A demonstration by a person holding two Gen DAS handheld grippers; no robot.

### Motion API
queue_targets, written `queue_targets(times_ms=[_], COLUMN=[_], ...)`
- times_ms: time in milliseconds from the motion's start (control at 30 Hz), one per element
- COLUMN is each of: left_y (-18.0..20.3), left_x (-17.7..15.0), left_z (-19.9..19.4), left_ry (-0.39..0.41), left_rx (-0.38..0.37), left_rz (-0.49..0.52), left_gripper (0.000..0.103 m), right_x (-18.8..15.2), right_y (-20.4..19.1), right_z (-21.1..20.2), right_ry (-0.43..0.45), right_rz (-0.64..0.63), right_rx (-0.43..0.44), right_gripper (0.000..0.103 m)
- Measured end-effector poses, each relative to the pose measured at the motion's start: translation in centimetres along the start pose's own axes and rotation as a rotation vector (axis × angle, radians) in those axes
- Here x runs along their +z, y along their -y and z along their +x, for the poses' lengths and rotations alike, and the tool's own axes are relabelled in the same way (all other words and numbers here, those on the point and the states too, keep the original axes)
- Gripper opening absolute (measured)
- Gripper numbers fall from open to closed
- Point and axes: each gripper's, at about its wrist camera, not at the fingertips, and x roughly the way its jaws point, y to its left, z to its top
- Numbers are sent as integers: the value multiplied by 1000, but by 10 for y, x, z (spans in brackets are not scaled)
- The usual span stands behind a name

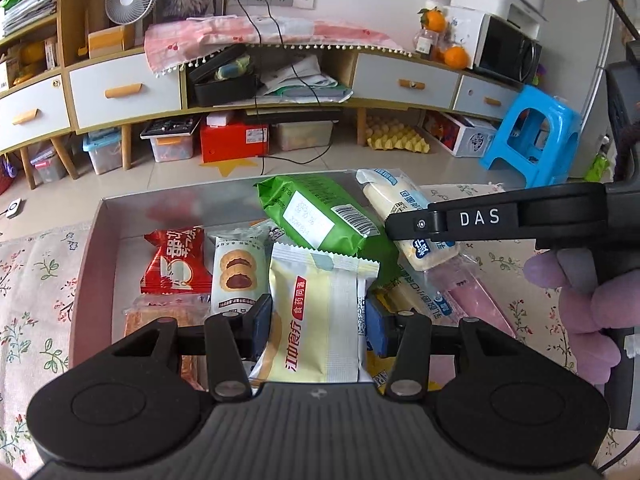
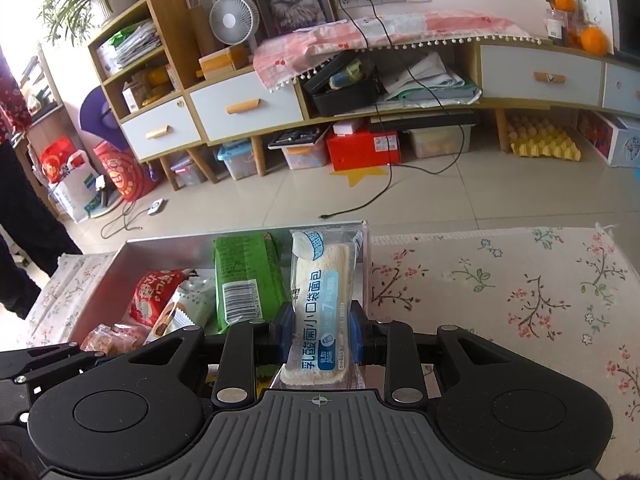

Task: Organize snacks
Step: 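Carry the biscuit pack and milk-bread stick over the pink box, then lower both packs into the pink box and open both tools, then move both open tools back over the remaining snacks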

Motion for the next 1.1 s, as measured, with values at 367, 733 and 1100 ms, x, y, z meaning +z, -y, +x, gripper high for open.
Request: queue_targets(times_ms=[367, 733, 1100], left_y=[6, 10, 5], left_x=[1, -4, -30], left_z=[-6, -39, -91], left_ry=[-5, 13, -3], left_rx=[-9, -8, 98], left_rz=[20, 12, -42], left_gripper=[59, 85, 102], right_x=[4, 3, -29], right_y=[0, -5, -33], right_z=[-11, -53, -109], right_ry=[2, 16, -30], right_rz=[23, 32, -13], right_rx=[21, 6, -1], right_gripper=[45, 69, 82])
